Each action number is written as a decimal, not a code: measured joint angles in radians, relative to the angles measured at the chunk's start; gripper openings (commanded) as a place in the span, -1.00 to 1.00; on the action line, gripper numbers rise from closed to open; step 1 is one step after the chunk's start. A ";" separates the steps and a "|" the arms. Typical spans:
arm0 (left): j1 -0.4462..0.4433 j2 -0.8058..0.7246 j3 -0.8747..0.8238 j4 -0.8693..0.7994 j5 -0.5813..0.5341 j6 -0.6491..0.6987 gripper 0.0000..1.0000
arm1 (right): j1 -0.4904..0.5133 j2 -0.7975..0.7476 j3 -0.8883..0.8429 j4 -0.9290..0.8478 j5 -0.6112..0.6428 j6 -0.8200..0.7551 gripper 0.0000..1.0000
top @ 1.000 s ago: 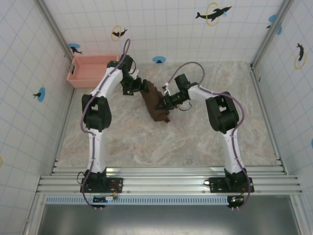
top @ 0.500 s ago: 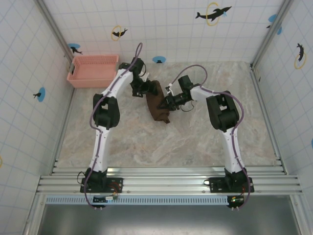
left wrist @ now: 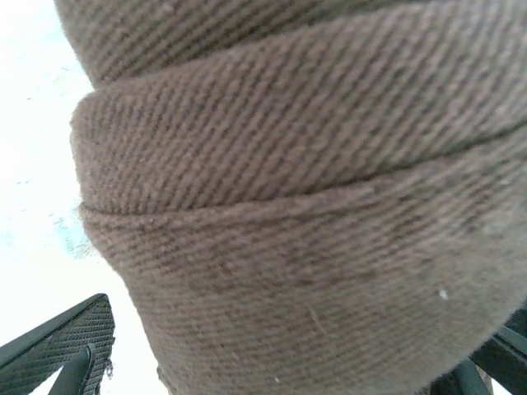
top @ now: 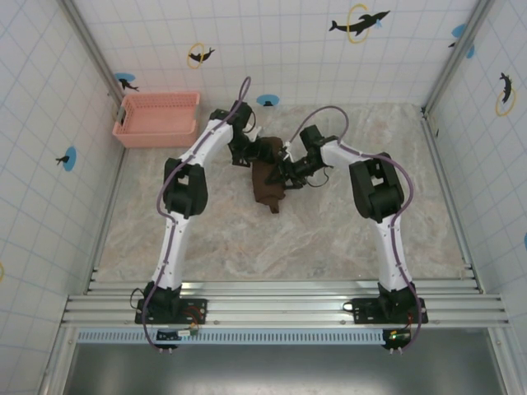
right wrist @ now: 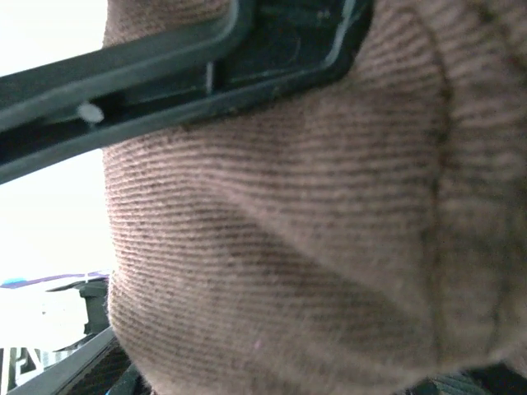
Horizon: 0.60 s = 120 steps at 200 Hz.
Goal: Roll up the long pants
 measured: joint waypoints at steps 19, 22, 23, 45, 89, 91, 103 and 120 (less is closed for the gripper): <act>-0.015 0.008 0.000 0.015 -0.001 0.000 0.95 | -0.008 -0.025 0.010 -0.065 0.074 -0.006 0.23; -0.019 0.009 -0.001 0.018 -0.001 0.000 0.95 | -0.010 -0.027 0.015 -0.080 0.085 -0.007 0.20; -0.021 0.010 -0.001 0.020 -0.001 0.000 0.95 | -0.010 -0.027 0.016 -0.084 0.089 -0.009 0.19; -0.046 0.022 -0.003 0.039 -0.006 0.000 0.95 | -0.018 -0.029 0.055 -0.170 0.143 -0.012 -0.04; -0.084 0.034 -0.008 0.053 -0.013 -0.004 0.95 | -0.018 -0.016 0.099 -0.259 0.185 0.011 -0.23; -0.085 0.034 -0.009 0.053 -0.013 -0.004 0.95 | -0.017 -0.014 0.102 -0.261 0.185 0.011 -0.23; -0.091 0.032 -0.014 0.054 -0.013 -0.004 0.95 | -0.012 -0.005 0.119 -0.276 0.187 0.015 -0.23; -0.095 0.027 -0.026 0.061 -0.014 -0.005 0.91 | -0.007 0.009 0.142 -0.301 0.191 0.018 -0.23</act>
